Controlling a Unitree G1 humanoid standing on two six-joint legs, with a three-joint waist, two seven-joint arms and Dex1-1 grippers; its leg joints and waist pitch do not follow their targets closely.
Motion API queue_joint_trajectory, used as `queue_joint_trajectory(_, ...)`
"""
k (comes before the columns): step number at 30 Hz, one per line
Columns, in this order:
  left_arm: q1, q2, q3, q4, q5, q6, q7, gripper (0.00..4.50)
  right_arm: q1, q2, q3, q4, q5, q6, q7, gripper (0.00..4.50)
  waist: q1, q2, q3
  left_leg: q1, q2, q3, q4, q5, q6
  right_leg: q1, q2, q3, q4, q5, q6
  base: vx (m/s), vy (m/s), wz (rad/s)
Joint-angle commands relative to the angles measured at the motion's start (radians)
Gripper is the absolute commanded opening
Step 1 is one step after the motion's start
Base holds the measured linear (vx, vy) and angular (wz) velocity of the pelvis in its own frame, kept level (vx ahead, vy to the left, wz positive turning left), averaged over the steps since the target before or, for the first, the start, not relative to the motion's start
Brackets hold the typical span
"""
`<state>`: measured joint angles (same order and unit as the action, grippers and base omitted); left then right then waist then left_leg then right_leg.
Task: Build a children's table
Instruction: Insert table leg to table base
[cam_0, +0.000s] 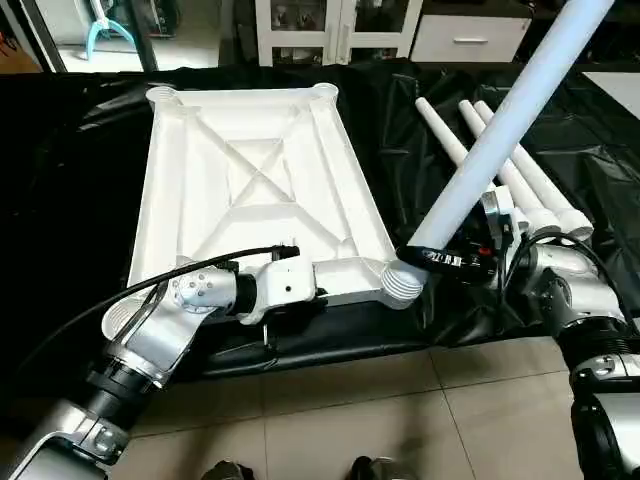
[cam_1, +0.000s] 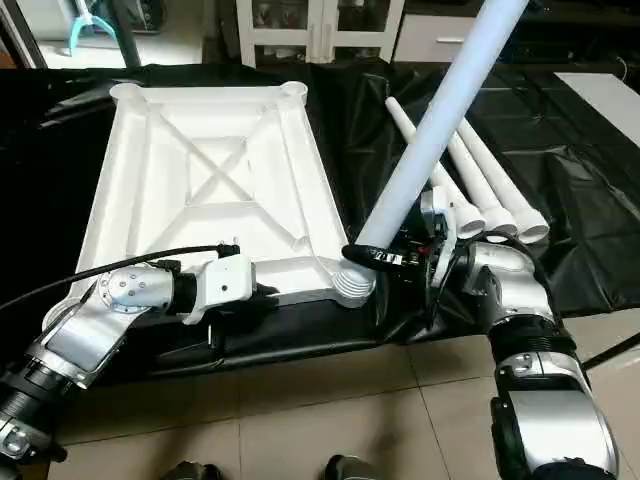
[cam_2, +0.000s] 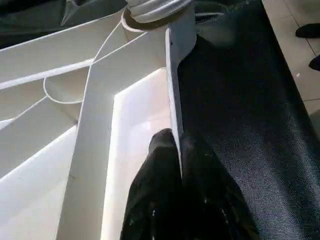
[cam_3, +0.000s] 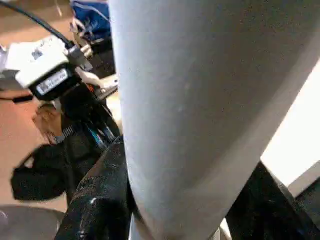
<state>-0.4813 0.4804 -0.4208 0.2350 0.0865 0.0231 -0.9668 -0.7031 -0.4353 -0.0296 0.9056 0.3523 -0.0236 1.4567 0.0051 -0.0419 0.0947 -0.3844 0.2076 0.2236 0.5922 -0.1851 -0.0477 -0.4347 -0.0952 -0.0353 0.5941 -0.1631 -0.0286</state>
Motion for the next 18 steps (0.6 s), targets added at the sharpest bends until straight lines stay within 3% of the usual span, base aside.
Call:
queue_joint_trajectory(1, 0.024, -0.002, -0.045, 0.045, 0.048, 0.01, -0.003, 0.0, 0.026, -0.01, 0.02, 0.027, -0.059, -0.066, -0.058, 1.86, -0.007, -0.011, -0.066, 0.024, 0.03, -0.013, -0.065, -0.178, 0.08, 0.039, -0.034, 0.029, -0.065, -0.294, -0.2, 0.0, 0.0, 0.0)
queue_joint_trajectory(7, 0.029, 0.0, -0.046, 0.038, 0.05, 0.012, -0.006, 0.0, 0.033, -0.009, 0.037, 0.062, -0.108, -0.135, -0.114, 1.86, -0.008, -0.011, -0.073, 0.025, 0.031, -0.015, -0.065, -0.184, 0.077, 0.04, -0.032, 0.027, -0.062, -0.267, -0.204, 0.0, 0.0, 0.0)
queue_joint_trajectory(14, 0.031, -0.002, -0.046, 0.034, 0.052, 0.014, -0.008, 0.0, 0.055, 0.002, 0.047, 0.08, -0.132, -0.152, -0.126, 1.86, -0.013, -0.014, -0.075, 0.025, 0.031, -0.018, -0.068, -0.242, 0.054, 0.039, -0.031, 0.028, -0.067, -0.293, -0.194, 0.0, 0.0, 0.0)
queue_joint_trajectory(18, 0.029, -0.006, -0.045, 0.039, 0.055, 0.012, -0.008, 0.0, 0.083, 0.003, 0.064, 0.113, -0.154, -0.171, -0.137, 1.86, -0.013, -0.015, -0.078, 0.026, 0.03, -0.017, -0.068, -0.233, 0.058, 0.038, -0.028, 0.027, -0.065, -0.254, -0.201, 0.0, 0.0, 0.0)
